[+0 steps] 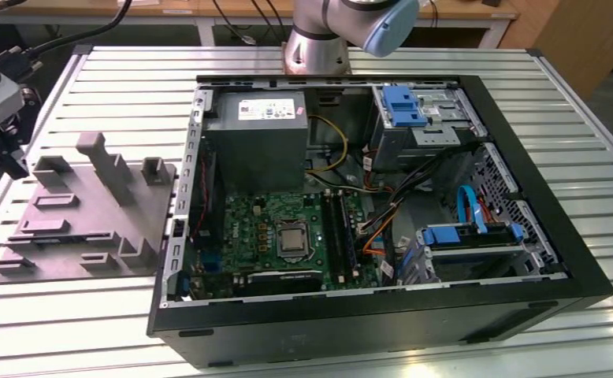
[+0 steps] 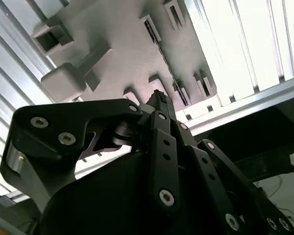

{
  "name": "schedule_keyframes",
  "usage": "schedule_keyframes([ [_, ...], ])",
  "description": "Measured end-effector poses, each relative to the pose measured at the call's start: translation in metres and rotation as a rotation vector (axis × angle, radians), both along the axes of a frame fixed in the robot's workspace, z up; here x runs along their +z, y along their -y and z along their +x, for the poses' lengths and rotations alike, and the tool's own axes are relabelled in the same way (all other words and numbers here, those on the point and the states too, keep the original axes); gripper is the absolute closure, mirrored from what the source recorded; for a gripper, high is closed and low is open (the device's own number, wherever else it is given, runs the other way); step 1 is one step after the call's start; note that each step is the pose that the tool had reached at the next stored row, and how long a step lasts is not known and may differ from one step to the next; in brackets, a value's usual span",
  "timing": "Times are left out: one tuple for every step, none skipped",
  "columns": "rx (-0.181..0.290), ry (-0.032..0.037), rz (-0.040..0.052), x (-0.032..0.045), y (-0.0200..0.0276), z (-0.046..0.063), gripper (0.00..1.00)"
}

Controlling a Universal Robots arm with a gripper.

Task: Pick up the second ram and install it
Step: 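Pick up the second ram and move it above second insertion slot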

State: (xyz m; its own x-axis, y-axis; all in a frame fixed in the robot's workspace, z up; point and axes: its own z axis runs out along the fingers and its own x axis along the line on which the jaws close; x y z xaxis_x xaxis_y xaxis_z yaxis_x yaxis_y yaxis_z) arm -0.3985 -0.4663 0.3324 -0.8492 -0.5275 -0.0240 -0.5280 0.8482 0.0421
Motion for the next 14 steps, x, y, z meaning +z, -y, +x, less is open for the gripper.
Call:
schedule_keyframes([
  [0.018,0.0,0.0,-0.0001,0.0,0.0,0.9],
  [0.036,0.0,0.0,-0.0001,0.0,0.0,0.9],
  [0.054,0.0,0.0,-0.0002,0.0,0.0,0.9],
  [0.072,0.0,-0.0001,-0.0003,0.0,0.0,0.9],
  [0.091,0.0,-0.0001,-0.0004,0.0,0.0,0.9],
  [0.109,0.0,-0.0001,-0.0006,0.0,0.0,0.9],
  [0.127,-0.0001,-0.0001,-0.0007,0.0,0.0,0.9],
  [0.145,-0.0001,-0.0001,-0.0008,0.0,0.0,0.9],
  [0.163,-0.0001,-0.0001,-0.001,0.0,0.0,0.9],
  [0.181,-0.0001,-0.0001,-0.0011,0.0,0.0,0.9],
  [0.2,-0.0001,-0.0001,-0.0013,0.0,0.0,0.9],
  [0.219,-0.0001,-0.0001,-0.0014,0.0,0.0,0.9],
  [0.236,-0.0001,-0.0001,-0.0015,0.0,0.0,0.9],
  [0.254,0.0,0.0,-0.0017,0.0,0.0,0.9],
])
